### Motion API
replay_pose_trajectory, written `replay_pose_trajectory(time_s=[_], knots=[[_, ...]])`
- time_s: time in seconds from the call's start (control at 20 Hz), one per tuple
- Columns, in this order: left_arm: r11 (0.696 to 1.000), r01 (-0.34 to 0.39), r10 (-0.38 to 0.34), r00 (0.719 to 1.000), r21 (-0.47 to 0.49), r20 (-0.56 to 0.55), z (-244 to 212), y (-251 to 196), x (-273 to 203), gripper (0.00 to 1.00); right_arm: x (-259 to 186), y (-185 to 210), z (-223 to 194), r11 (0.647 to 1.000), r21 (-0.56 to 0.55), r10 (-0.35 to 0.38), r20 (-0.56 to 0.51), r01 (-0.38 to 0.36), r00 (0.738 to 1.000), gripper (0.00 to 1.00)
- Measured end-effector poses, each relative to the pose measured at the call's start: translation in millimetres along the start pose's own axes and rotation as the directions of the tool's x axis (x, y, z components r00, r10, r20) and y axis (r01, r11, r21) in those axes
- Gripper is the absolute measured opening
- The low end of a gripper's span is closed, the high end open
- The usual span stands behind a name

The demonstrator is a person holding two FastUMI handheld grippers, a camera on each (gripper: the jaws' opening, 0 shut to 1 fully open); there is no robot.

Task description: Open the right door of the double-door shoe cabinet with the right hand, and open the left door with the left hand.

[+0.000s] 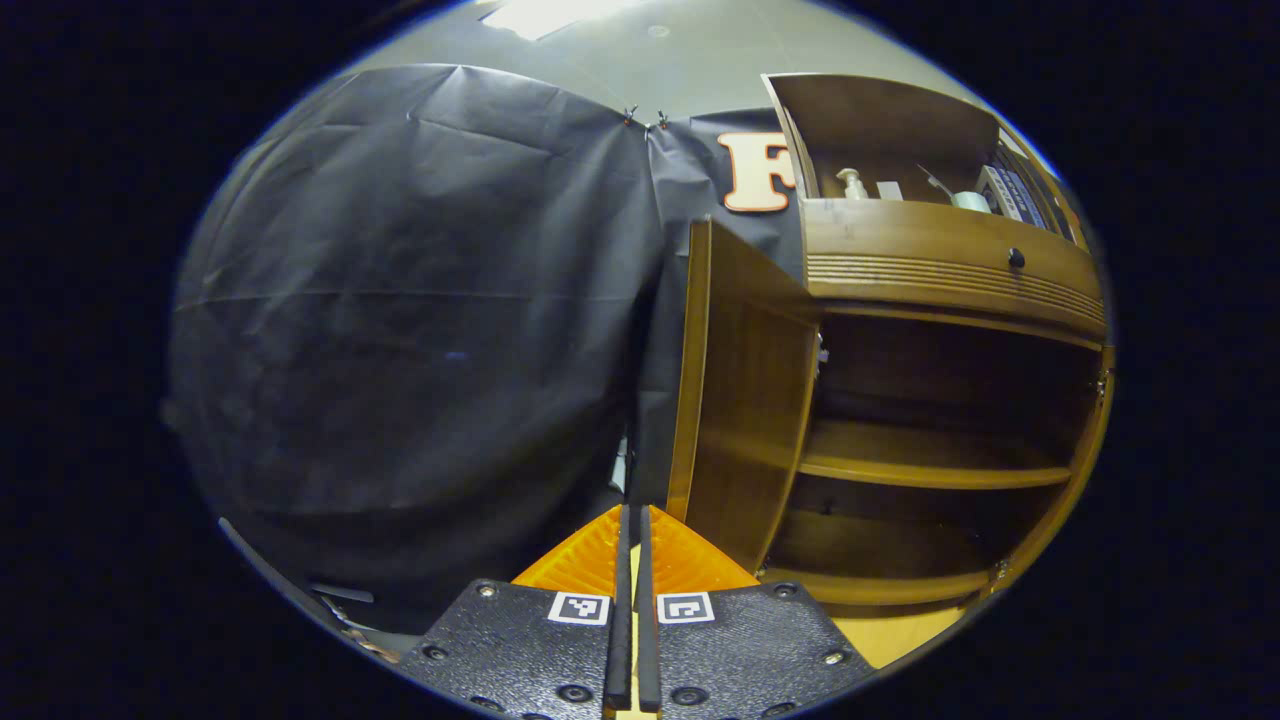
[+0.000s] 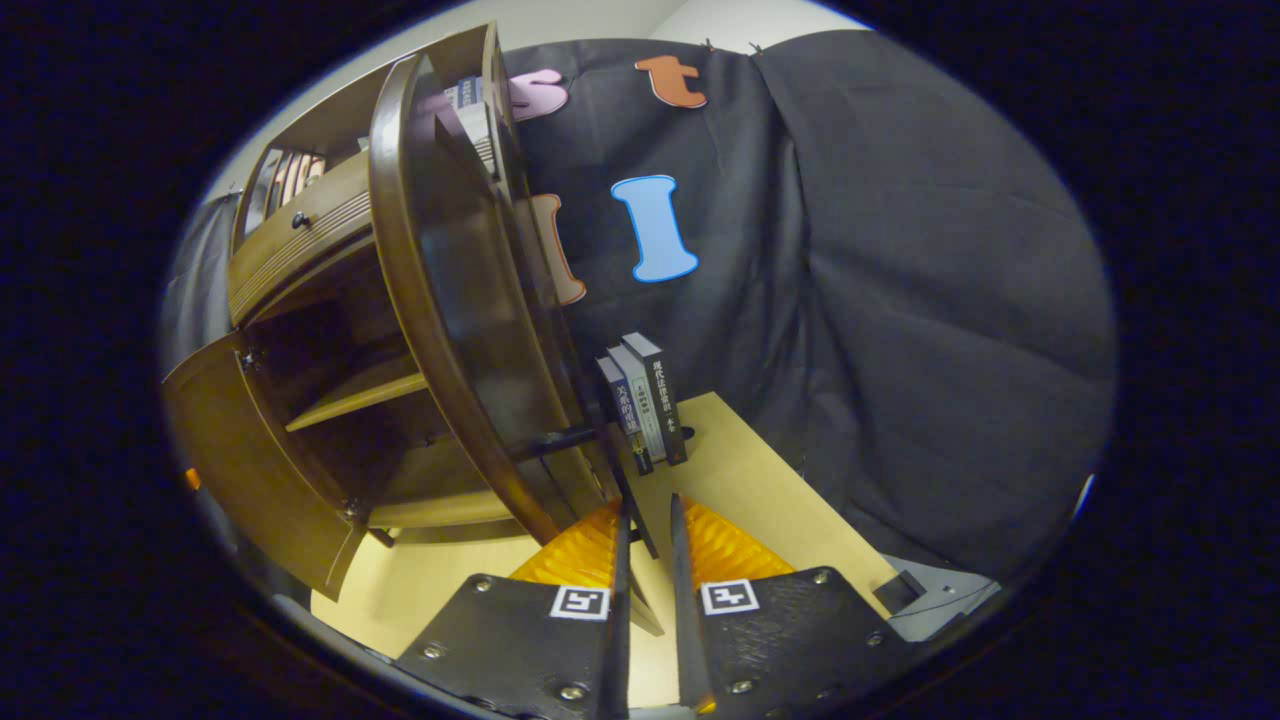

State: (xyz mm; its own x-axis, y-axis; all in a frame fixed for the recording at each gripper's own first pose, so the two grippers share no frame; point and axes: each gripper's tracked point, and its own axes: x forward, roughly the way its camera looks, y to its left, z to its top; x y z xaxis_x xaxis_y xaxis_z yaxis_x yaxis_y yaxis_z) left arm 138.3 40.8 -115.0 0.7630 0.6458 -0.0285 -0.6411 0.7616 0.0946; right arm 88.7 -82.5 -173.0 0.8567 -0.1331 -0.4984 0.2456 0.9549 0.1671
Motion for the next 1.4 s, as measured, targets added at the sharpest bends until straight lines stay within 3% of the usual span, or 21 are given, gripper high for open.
replay_pose_trajectory(time_s=[0.1, 0.25, 0.35, 0.4, 0.45, 0.5, 0.55, 0.6, 0.65, 0.7, 0.85, 0.95, 1.0, 1.05, 1.15, 1.4], knots=[[0.999, -0.026, 0.025, 0.998, 0.021, 0.060, 25.1, 1.5, 3.2, 0.04, -2.3, -4.7, 6.0, 1.000, -0.014, -0.016, 0.013, 0.017, 1.000, 0.19], [0.999, -0.014, 0.006, 0.988, 0.053, 0.151, 69.0, -13.6, -5.7, 0.04, 1.7, -9.7, 23.5, 0.999, -0.019, -0.044, 0.082, 0.046, 0.996, 0.19], [0.998, 0.016, -0.028, 0.976, 0.057, 0.218, 97.7, -29.4, -11.3, 0.00, -1.9, -13.7, 51.5, 0.998, -0.011, -0.066, 0.150, 0.068, 0.986, 0.19], [0.998, 0.035, -0.048, 0.970, 0.057, 0.240, 108.9, -37.8, -12.2, 0.08, -2.8, -14.9, 65.0, 0.997, -0.004, -0.071, 0.185, 0.073, 0.980, 0.19], [0.997, 0.055, -0.068, 0.965, 0.056, 0.253, 117.1, -47.2, -12.1, 0.00, -15.5, -15.4, 89.1, 0.997, -0.001, -0.070, 0.217, 0.072, 0.974, 0.19], [0.996, 0.073, -0.084, 0.962, 0.053, 0.258, 122.8, -54.5, -12.3, 0.08, -19.5, -15.9, 98.8, 0.997, -0.003, -0.072, 0.250, 0.075, 0.966, 0.19], [0.995, 0.087, -0.096, 0.960, 0.048, 0.263, 127.6, -59.6, -12.2, 0.03, -21.9, -15.5, 112.0, 0.997, -0.010, -0.076, 0.279, 0.082, 0.957, 0.19], [0.994, 0.099, -0.107, 0.958, 0.043, 0.267, 132.6, -64.5, -12.8, 0.08, -23.0, -14.5, 125.2, 0.996, -0.019, -0.077, 0.307, 0.087, 0.949, 0.19], [0.993, 0.112, -0.118, 0.955, 0.038, 0.272, 136.4, -70.2, -12.9, 0.00, -26.1, -13.1, 136.8, 0.995, -0.030, -0.079, 0.326, 0.094, 0.942, 0.19], [0.991, 0.127, -0.132, 0.952, 0.035, 0.275, 139.6, -76.4, -14.1, 0.00, -33.7, -12.3, 144.9, 0.994, -0.040, -0.082, 0.338, 0.101, 0.938, 0.19], [0.983, 0.175, -0.182, 0.943, 0.052, 0.279, 142.5, -100.4, -15.5, 0.04, -64.6, 1.1, 166.5, 0.996, -0.047, -0.051, 0.380, 0.074, 0.923, 0.19], [0.974, 0.216, -0.225, 0.932, 0.063, 0.286, 145.5, -119.4, -19.7, 0.00, -79.9, 11.0, 184.1, 0.997, -0.054, -0.025, 0.419, 0.052, 0.908, 0.19], [0.968, 0.241, -0.249, 0.925, 0.065, 0.287, 145.6, -129.9, -22.4, 0.08, -81.0, 17.9, 193.3, 0.997, -0.060, -0.017, 0.438, 0.048, 0.899, 0.19], [0.962, 0.266, -0.274, 0.918, 0.068, 0.285, 143.6, -140.6, -25.1, 0.00, -82.7, 22.6, 200.7, 0.997, -0.067, -0.010, 0.453, 0.045, 0.892, 0.19], [0.950, 0.304, -0.310, 0.908, 0.068, 0.280, 141.2, -156.8, -30.9, 0.03, -86.0, 35.2, 211.1, 0.996, -0.083, 0.017, 0.476, 0.026, 0.879, 0.19], [0.924, 0.378, -0.378, 0.890, 0.050, 0.255, 133.3, -185.2, -43.4, 0.00, -105.9, 72.7, 226.6, 0.991, -0.121, 0.109, 0.510, -0.055, 0.853, 0.19]])
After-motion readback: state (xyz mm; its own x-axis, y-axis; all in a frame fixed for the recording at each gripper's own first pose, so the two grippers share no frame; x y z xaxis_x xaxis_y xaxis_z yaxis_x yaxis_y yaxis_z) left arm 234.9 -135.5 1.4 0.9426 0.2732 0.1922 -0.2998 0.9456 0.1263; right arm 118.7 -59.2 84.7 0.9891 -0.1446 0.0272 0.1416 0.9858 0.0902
